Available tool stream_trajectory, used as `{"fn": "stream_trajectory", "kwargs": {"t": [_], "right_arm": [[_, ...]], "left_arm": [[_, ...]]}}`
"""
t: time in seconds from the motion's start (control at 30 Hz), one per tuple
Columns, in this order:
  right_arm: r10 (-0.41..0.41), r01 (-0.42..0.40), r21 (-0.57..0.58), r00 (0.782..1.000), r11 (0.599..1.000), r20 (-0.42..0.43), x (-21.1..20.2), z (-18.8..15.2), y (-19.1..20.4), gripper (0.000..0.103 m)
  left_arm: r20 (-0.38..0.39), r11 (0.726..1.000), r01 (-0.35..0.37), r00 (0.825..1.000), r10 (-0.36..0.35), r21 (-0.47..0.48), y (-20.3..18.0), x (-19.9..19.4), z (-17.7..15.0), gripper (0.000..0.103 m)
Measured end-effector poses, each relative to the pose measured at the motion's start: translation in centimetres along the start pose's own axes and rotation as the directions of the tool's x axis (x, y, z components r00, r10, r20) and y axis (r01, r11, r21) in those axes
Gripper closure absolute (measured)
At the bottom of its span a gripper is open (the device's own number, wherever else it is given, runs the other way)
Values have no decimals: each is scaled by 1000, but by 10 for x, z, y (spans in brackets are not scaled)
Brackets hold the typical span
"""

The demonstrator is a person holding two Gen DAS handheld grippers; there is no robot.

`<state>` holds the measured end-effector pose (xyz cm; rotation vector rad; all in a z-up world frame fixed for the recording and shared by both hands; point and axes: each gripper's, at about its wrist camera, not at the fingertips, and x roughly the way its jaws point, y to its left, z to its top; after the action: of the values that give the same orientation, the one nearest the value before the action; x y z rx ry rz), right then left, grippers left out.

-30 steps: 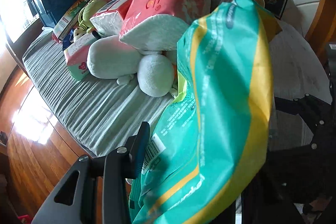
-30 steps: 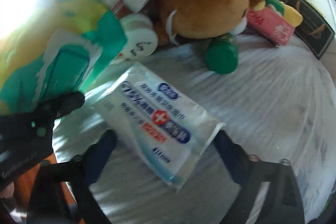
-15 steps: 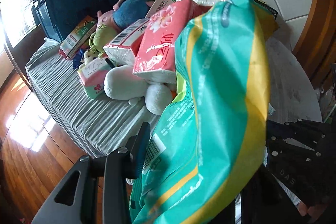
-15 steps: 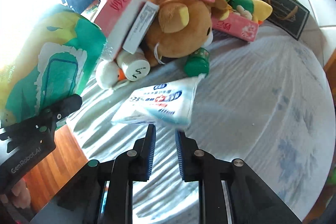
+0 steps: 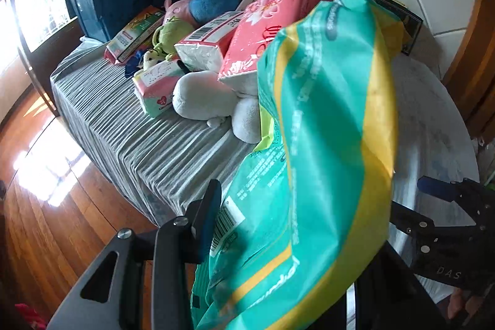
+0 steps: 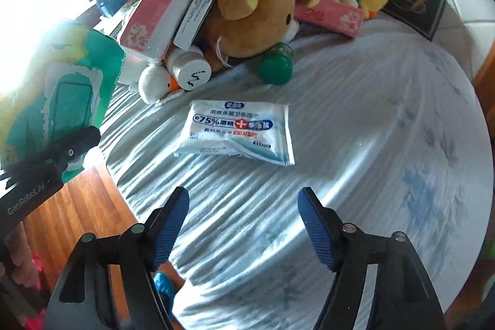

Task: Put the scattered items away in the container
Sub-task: 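Grasp the white alcohol wipe packet with the right tool while the left holds the wet-wipe pack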

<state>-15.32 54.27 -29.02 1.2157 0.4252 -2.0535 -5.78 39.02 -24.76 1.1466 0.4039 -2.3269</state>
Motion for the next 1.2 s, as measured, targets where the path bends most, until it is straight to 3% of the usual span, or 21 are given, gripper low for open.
{"fn": "stream_trajectory", "kwargs": {"t": [0.07, 0.13, 0.3, 0.37, 0.43, 0.5, 0.6, 0.67, 0.77, 0.87, 0.9, 0.97, 1.0, 1.03, 1.1, 1.2], "right_arm": [[35, -34, -72, 999, 997, 9, 10, 8, -9, 30], [45, -47, -135, 999, 990, -13, 21, 17, -19, 41], [148, -159, -250, 987, 955, -64, 20, 28, -23, 44], [184, -194, -315, 981, 929, -63, 17, 29, -19, 41], [185, -194, -379, 981, 905, -60, 18, 31, -18, 27], [218, -222, -448, 974, 866, -60, 23, 35, -19, 18], [252, -270, -545, 962, 794, -109, 40, 44, -19, 18], [285, -320, -607, 946, 728, -157, 53, 52, -16, 15], [285, -331, -705, 940, 627, -188, 67, 56, -8, 0], [307, -362, -741, 926, 566, -219, 83, 58, -3, 0], [296, -363, -739, 928, 568, -228, 92, 58, -2, 0], [307, -358, -714, 929, 602, -207, 94, 58, -4, 11], [307, -349, -700, 932, 623, -192, 91, 57, -6, 31], [314, -352, -679, 931, 645, -185, 87, 55, -8, 39], [338, -389, -621, 919, 680, -204, 80, 50, -13, 41], [331, -377, -581, 925, 722, -189, 64, 38, -12, 43]], "left_arm": [[3, 993, -53, 999, 53, -107, 2, 3, -4, 66], [-13, 980, -96, 995, 95, -174, -2, 3, -10, 66], [-57, 957, -181, 983, 173, -228, -15, -8, -22, 66], [-50, 949, -195, 981, 189, -246, -21, -12, -22, 66], [-32, 941, -217, 976, 217, -260, -30, -15, -22, 66], [-38, 925, -252, 967, 251, -284, -41, -12, -22, 66], [-68, 894, -306, 951, 301, -327, -52, -5, -22, 66], [-92, 856, -346, 937, 337, -384, -53, 2, -21, 66], [-137, 811, -364, 930, 341, -458, -54, 11, -23, 66], [-165, 793, -400, 916, 366, -460, -62, 16, -27, 66], [-173, 791, -408, 912, 371, -456, -63, 18, -27, 66], [-184, 790, -418, 908, 377, -448, -66, 20, -30, 66], [-186, 793, -418, 908, 375, -443, -66, 20, -30, 66], [-186, 798, -417, 909, 373, -436, -66, 19, -30, 66], [-173, 805, -411, 911, 373, -428, -66, 11, -28, 66], [-133, 818, -386, 921, 365, -427, -61, -8, -23, 66]]}}
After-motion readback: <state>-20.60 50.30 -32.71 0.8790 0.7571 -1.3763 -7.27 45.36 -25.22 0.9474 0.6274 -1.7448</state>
